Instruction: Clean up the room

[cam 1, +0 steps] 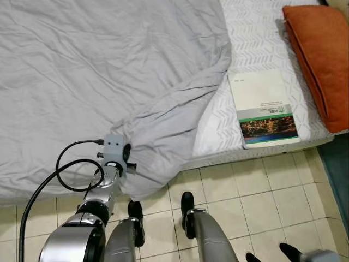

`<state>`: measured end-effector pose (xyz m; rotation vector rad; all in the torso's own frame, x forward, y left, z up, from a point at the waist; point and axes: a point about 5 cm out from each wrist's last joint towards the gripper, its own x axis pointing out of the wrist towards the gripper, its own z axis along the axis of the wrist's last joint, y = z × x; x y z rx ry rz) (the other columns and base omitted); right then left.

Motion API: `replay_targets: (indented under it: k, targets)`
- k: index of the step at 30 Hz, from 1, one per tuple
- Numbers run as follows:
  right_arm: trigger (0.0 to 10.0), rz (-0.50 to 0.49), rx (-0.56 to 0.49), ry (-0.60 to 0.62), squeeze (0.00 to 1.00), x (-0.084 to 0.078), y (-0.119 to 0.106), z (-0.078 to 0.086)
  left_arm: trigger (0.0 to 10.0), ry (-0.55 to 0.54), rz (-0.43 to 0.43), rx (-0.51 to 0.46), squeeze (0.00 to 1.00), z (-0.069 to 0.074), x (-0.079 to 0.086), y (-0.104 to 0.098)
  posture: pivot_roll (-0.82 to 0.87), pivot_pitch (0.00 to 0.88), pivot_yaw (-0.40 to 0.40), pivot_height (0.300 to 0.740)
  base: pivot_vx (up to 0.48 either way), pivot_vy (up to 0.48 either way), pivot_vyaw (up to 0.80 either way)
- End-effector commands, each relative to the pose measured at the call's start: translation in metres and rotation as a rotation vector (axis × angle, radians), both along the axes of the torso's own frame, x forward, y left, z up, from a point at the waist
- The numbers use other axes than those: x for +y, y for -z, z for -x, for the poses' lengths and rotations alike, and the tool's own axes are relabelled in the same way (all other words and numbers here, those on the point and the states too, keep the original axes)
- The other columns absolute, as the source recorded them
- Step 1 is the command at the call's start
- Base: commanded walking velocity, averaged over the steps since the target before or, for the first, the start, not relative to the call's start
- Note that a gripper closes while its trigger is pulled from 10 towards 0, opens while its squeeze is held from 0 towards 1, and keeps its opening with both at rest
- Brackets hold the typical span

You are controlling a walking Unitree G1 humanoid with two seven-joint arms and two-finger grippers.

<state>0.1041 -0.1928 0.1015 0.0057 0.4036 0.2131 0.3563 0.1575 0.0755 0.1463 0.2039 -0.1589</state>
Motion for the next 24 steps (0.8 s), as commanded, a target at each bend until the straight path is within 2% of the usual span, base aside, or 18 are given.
replay_targets:
  k: [1, 2, 3, 4, 5, 8, 12, 16, 24]
  targets:
    - [10.0, 0.009, 0.067, 0.026, 0.00, -0.002, 0.013, 0.007, 0.0, 0.044, -0.022, 0.093, 0.00, 0.016, -0.005, 0.026, -0.33, 0.496, -0.024, 0.740, 0.000, 0.000, 0.00]
    - [10.0, 0.007, 0.060, 0.034, 0.00, -0.001, 0.017, 0.001, 0.0, 0.058, -0.025, 0.106, 0.00, 0.019, -0.007, 0.029, -0.33, 0.482, -0.018, 0.740, 0.000, 0.000, 0.00]
    - [10.0, 0.008, 0.025, 0.040, 0.00, -0.001, 0.021, -0.015, 10.0, 0.102, -0.024, 0.121, 0.00, 0.020, -0.019, 0.032, -0.32, 0.407, 0.014, 0.740, 0.000, 0.000, 0.00]
    - [10.0, 0.008, 0.025, 0.040, 0.00, -0.001, 0.021, -0.015, 10.0, 0.102, -0.024, 0.121, 0.00, 0.020, -0.019, 0.032, -0.32, 0.407, 0.014, 0.740, 0.000, 0.000, 0.00]
    - [10.0, 0.013, 0.000, 0.041, 0.00, -0.002, 0.022, -0.025, 10.0, 0.144, -0.020, 0.103, 0.00, 0.019, -0.030, 0.028, -0.31, 0.386, 0.026, 0.740, 0.000, 0.000, 0.00]
    - [10.0, 0.022, -0.028, 0.047, 0.00, -0.004, 0.021, -0.036, 10.0, 0.166, -0.022, 0.071, 0.00, 0.013, -0.039, 0.020, -0.31, 0.359, 0.030, 0.740, 0.000, 0.000, 0.00]
    - [10.0, 0.029, -0.054, 0.059, 0.00, -0.006, 0.024, -0.049, 10.0, 0.162, 0.014, 0.063, 0.00, 0.009, -0.046, 0.013, -0.29, 0.341, 0.039, 0.740, 0.000, -0.160, 0.00]
    - [10.0, 0.023, -0.062, 0.054, 0.00, -0.003, 0.025, -0.053, 10.0, 0.168, 0.022, 0.051, 0.00, 0.006, -0.049, 0.009, -0.29, 0.340, 0.039, 0.740, 0.000, -0.389, 0.00]
    - [10.0, 0.006, -0.049, 0.030, 0.00, 0.006, 0.033, -0.052, 10.0, 0.234, 0.031, 0.055, 0.00, 0.008, -0.064, 0.009, -0.29, 0.345, 0.040, 0.740, 0.000, -0.480, 0.00]
